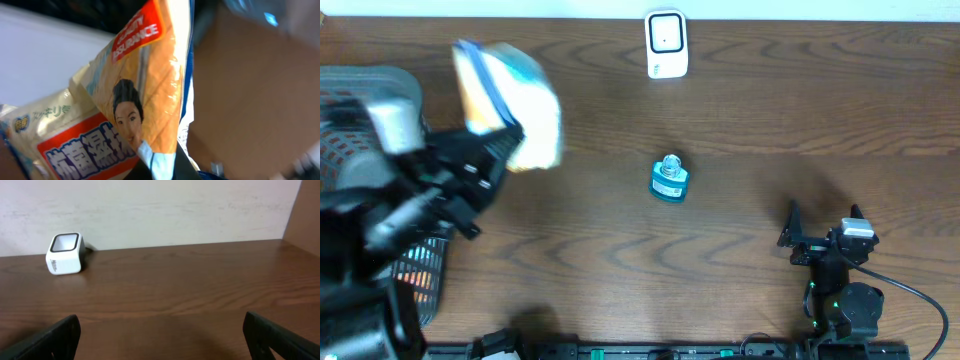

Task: Scan the item barcode
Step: 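Lift the wet-wipe bag out and place it beside the bottle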

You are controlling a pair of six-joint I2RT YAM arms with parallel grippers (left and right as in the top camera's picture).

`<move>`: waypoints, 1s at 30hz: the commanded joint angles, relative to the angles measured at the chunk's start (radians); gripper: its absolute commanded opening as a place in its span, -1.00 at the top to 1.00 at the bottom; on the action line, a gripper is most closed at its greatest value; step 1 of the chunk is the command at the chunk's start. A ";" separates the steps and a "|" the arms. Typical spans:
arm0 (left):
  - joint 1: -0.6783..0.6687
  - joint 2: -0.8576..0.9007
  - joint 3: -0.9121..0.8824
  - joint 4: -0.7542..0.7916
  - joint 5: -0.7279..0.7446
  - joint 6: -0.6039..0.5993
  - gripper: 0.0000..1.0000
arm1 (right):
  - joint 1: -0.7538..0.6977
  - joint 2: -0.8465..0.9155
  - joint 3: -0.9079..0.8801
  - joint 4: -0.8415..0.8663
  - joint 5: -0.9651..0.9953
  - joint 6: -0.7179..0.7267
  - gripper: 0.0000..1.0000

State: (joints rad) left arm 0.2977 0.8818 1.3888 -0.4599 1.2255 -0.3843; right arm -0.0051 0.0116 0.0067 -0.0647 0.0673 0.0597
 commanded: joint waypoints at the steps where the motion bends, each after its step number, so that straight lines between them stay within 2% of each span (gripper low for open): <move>1: -0.083 0.027 -0.071 -0.063 0.069 0.311 0.86 | 0.007 -0.003 -0.002 -0.004 0.002 -0.008 -0.98; 3: -0.130 0.052 -0.122 -0.101 0.069 0.383 0.86 | 0.007 -0.003 -0.002 -0.004 0.002 -0.008 -0.98; 6: -0.182 0.110 -0.193 -0.112 0.039 0.403 0.85 | 0.007 -0.003 -0.002 -0.004 0.002 -0.008 -0.99; 13: -0.274 0.310 -0.274 -0.137 -0.256 0.403 0.86 | 0.007 -0.003 -0.002 -0.004 0.002 -0.008 -0.99; 19: -0.363 0.462 -0.274 -0.165 -0.431 0.403 0.86 | 0.007 -0.003 -0.002 -0.004 0.002 -0.008 -0.99; 30: -0.548 0.600 -0.274 -0.196 -0.728 0.403 0.86 | 0.007 -0.003 -0.002 -0.004 0.002 -0.008 -0.98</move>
State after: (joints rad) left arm -0.2192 1.4731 1.1053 -0.6495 0.6159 0.0013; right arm -0.0051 0.0116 0.0067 -0.0647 0.0673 0.0597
